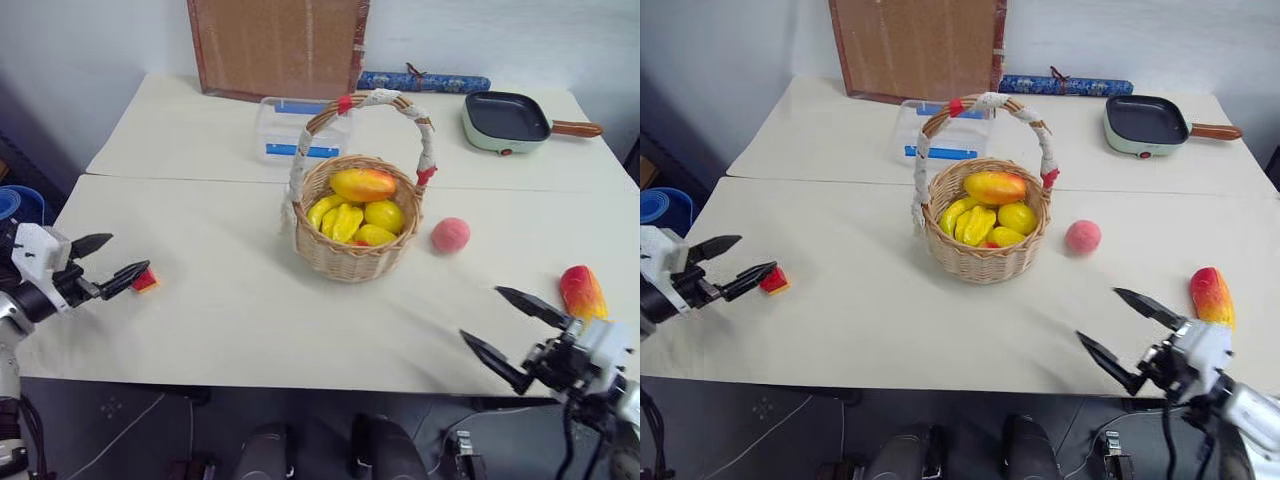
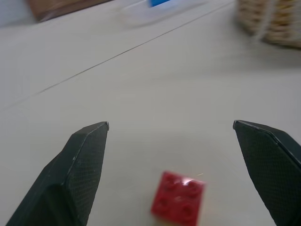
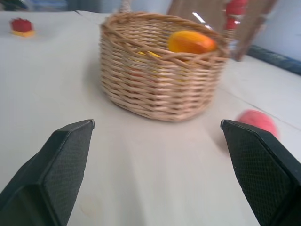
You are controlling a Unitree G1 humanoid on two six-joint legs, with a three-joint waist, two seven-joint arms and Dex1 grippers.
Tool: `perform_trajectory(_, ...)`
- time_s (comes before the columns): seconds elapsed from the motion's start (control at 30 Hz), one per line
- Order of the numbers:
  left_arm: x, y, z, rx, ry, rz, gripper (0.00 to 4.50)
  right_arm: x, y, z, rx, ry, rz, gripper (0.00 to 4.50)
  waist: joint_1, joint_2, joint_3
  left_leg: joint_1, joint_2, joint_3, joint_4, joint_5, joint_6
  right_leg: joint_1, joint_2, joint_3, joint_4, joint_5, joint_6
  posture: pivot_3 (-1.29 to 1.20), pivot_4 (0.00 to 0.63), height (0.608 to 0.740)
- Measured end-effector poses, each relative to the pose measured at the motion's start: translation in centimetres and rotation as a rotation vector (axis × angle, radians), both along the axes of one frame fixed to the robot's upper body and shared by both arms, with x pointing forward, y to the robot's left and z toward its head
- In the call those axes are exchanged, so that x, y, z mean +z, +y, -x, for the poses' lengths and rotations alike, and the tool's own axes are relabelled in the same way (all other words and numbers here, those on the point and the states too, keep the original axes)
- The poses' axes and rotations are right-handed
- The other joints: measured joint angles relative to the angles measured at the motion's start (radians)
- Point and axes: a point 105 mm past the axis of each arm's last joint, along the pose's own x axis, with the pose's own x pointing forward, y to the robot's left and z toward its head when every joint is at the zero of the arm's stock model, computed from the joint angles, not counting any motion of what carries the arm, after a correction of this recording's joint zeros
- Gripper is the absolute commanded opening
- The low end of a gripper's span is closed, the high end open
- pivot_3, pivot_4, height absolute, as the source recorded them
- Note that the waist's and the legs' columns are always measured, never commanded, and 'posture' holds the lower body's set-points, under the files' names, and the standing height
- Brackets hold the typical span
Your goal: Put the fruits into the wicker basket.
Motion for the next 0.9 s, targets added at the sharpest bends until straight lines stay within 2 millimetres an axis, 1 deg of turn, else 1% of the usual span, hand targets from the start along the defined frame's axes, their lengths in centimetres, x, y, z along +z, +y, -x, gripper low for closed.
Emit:
perform_trajectory(0.03, 0.3, -1.2, 0.6, -0.084, 0.010, -0.039, 4.46, -0.6, -1.3, 0.3, -0.056, 0.010, 0.004, 4.50, 0.000, 0.000, 0.000, 0.001, 0.000, 0.001, 0.000, 0.000, -0.001, 0.000, 0.000, 0.001, 0.000, 0.000, 0.000, 0.00, 0.150, 0.740)
perform_trajectory(0.07, 0.3, -2.0, 0.9, -0.131, 0.012, -0.059, 4.46, -0.9, -2.1, 0.5, -0.088, 0.018, 0.001, 4.50, 0.000, 0.000, 0.000, 0.003, 0.000, 0.002, 0.000, 0.000, -0.002, 0.000, -0.001, 0.003, 0.000, 0.000, 0.000, 0.00, 0.150, 0.740)
perform_trajectory(0.1, 0.4, -3.2, 1.4, -0.205, 0.009, -0.085, 4.46, -1.6, -3.0, 0.5, -0.122, 0.036, 0.006, 4.50, -0.002, 0.001, 0.000, 0.004, 0.002, 0.005, 0.000, 0.000, -0.002, 0.000, -0.002, 0.006, 0.001, 0.000, -0.001, 0.00, 0.150, 0.740)
perform_trajectory(0.13, 0.3, -4.2, 1.8, -0.264, 0.011, -0.108, 4.46, -2.3, -3.4, 0.4, -0.140, 0.054, 0.009, 4.50, -0.004, 0.001, 0.000, 0.004, 0.003, 0.006, 0.000, 0.000, -0.002, 0.000, -0.003, 0.008, 0.001, -0.001, -0.002, 0.00, 0.150, 0.740)
perform_trajectory(0.2, 0.1, -5.5, 2.4, -0.331, 0.014, -0.116, 4.46, -2.6, -3.3, -0.7, -0.153, 0.072, 0.007, 4.50, -0.023, 0.002, 0.001, 0.005, 0.005, 0.010, 0.000, 0.002, -0.003, -0.002, -0.002, 0.016, 0.002, 0.000, -0.004, 0.00, 0.150, 0.740)
perform_trajectory(0.27, 0.3, -6.8, 2.6, -0.382, 0.001, -0.113, 4.46, -2.1, -3.0, -2.6, -0.169, 0.082, 0.001, 4.50, -0.040, 0.002, 0.001, 0.006, 0.008, 0.013, 0.000, 0.004, -0.005, -0.003, 0.000, 0.019, 0.003, 0.002, -0.008, 0.00, 0.150, 0.740)
perform_trajectory(0.37, 0.9, -8.2, 2.6, -0.418, -0.022, -0.088, 4.46, -0.6, -2.2, -5.8, -0.175, 0.096, -0.023, 4.50, -0.051, 0.002, 0.001, 0.006, 0.011, 0.015, 0.000, 0.005, -0.008, -0.006, 0.001, 0.019, 0.006, 0.002, -0.008, 0.00, 0.150, 0.740)
perform_trajectory(0.4, 1.1, -8.7, 2.5, -0.424, -0.029, -0.066, 4.46, 0.3, -1.5, -7.6, -0.166, 0.102, -0.038, 4.50, -0.055, 0.002, 0.001, 0.007, 0.011, 0.016, 0.000, 0.007, -0.005, -0.006, 0.002, 0.019, 0.007, 0.002, -0.009, 0.00, 0.150, 0.740)
perform_trajectory(0.47, 1.2, -9.8, 2.4, -0.448, -0.030, -0.047, 4.46, 2.8, 0.1, -11.3, -0.150, 0.116, -0.068, 4.50, -0.062, 0.003, 0.001, 0.005, 0.012, 0.017, 0.000, 0.008, -0.004, -0.010, 0.002, 0.018, 0.011, 0.003, -0.010, 0.00, 0.150, 0.740)
perform_trajectory(0.5, 1.1, -10.2, 2.4, -0.452, -0.025, -0.041, 4.46, 3.8, 0.7, -12.8, -0.149, 0.127, -0.084, 4.50, -0.061, 0.003, 0.001, 0.005, 0.012, 0.017, 0.000, 0.008, -0.005, -0.012, 0.002, 0.018, 0.014, 0.003, -0.010, 0.00, 0.150, 0.740)
perform_trajectory(0.53, 1.1, -10.4, 2.4, -0.457, -0.022, -0.039, 4.46, 4.4, 1.1, -13.7, -0.152, 0.137, -0.091, 4.50, -0.057, 0.003, 0.001, 0.003, 0.013, 0.017, 0.000, 0.008, -0.006, -0.015, 0.004, 0.018, 0.015, 0.002, -0.011, 0.00, 0.150, 0.740)
perform_trajectory(0.63, 0.6, -10.7, 2.4, -0.452, 0.002, -0.022, 4.46, 4.6, 2.2, -16.5, -0.169, 0.227, -0.105, 4.50, -0.047, 0.003, 0.001, -0.002, 0.014, 0.018, 0.000, 0.009, -0.007, -0.021, 0.007, 0.017, 0.019, 0.001, -0.013, 0.00, 0.150, 0.740)
perform_trajectory(0.67, 0.5, -10.8, 2.3, -0.452, 0.006, -0.019, 4.46, 4.5, 2.7, -17.0, -0.166, 0.249, -0.105, 4.50, -0.044, 0.003, 0.001, -0.003, 0.014, 0.018, 0.000, 0.009, -0.007, -0.021, 0.009, 0.016, 0.019, 0.001, -0.013, 0.00, 0.150, 0.740)
perform_trajectory(0.73, 0.4, -10.8, 2.3, -0.442, 0.014, -0.012, 4.46, 4.2, 3.8, -18.5, -0.151, 0.297, -0.115, 4.50, -0.047, 0.003, 0.001, -0.004, 0.014, 0.019, 0.001, 0.009, -0.005, -0.021, 0.012, 0.015, 0.018, 0.002, -0.012, 0.00, 0.150, 0.740)
perform_trajectory(0.77, 0.3, -10.9, 2.3, -0.441, 0.016, -0.011, 4.46, 4.1, 4.8, -19.5, -0.136, 0.325, -0.117, 4.50, -0.049, 0.003, 0.001, -0.004, 0.013, 0.022, 0.002, 0.009, -0.003, -0.021, 0.012, 0.014, 0.016, 0.003, -0.010, 0.00, 0.150, 0.740)
perform_trajectory(0.83, 0.4, -11.2, 2.5, -0.448, 0.013, -0.015, 4.46, 3.9, 6.0, -20.8, -0.124, 0.364, -0.103, 4.50, -0.053, 0.002, 0.001, -0.004, 0.013, 0.024, 0.003, 0.008, -0.002, -0.021, 0.012, 0.015, 0.015, 0.004, -0.008, 0.00, 0.150, 0.740)
perform_trajectory(0.9, 0.4, -11.4, 2.6, -0.450, 0.013, -0.016, 4.46, 3.2, 6.5, -21.6, -0.129, 0.394, -0.083, 4.50, -0.053, 0.002, 0.001, -0.004, 0.013, 0.025, 0.003, 0.009, -0.002, -0.021, 0.012, 0.015, 0.015, 0.004, -0.008, 0.00, 0.150, 0.740)
